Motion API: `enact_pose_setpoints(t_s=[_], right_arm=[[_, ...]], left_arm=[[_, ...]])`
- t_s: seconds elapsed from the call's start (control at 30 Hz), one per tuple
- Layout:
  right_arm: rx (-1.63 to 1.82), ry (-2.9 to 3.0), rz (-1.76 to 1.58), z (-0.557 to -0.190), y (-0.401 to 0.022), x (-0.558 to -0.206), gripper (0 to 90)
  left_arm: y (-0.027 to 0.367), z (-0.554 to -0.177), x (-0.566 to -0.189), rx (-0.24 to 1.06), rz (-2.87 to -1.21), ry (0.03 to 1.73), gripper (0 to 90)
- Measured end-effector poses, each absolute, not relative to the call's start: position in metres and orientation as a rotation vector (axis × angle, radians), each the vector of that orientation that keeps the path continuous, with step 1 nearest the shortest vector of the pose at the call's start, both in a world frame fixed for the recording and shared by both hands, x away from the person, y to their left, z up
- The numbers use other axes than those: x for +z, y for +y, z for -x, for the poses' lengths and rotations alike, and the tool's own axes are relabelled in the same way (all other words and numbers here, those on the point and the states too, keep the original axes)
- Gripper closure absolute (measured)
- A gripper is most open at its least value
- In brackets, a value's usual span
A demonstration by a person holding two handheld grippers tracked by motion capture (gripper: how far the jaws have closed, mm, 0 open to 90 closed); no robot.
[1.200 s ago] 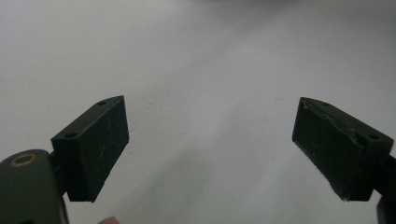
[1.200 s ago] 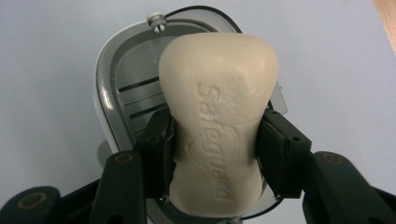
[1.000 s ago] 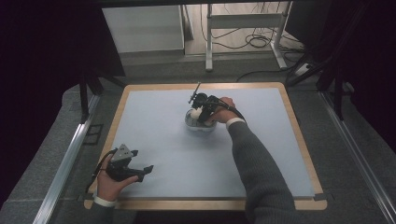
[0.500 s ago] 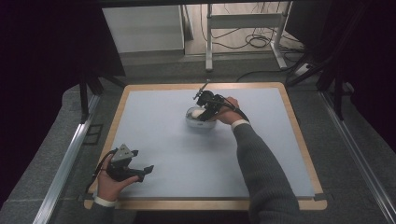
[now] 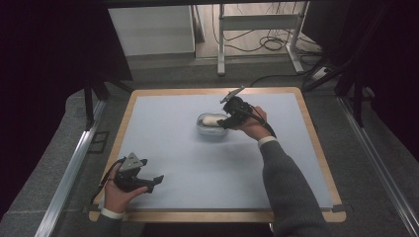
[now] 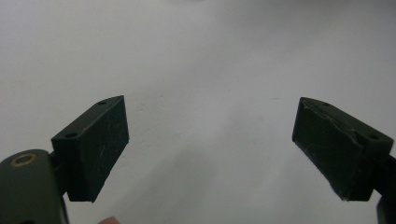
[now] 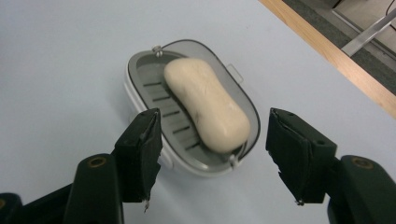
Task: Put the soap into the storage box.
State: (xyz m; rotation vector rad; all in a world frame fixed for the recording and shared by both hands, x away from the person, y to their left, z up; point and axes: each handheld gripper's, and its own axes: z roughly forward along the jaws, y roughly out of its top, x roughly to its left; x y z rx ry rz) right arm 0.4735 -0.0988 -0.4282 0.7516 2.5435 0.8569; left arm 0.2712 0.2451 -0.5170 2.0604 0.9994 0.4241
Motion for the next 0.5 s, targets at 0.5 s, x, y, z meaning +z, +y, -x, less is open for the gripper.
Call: enact_pose_setpoints(t_s=[0.5], right_arm=[[0.899,2.482,-0.809,-0.424,-0.155,-0.449,34.7]], left_arm=[[0.244,-0.271,-0.517,0.432,-2.055,1.006,11.4]])
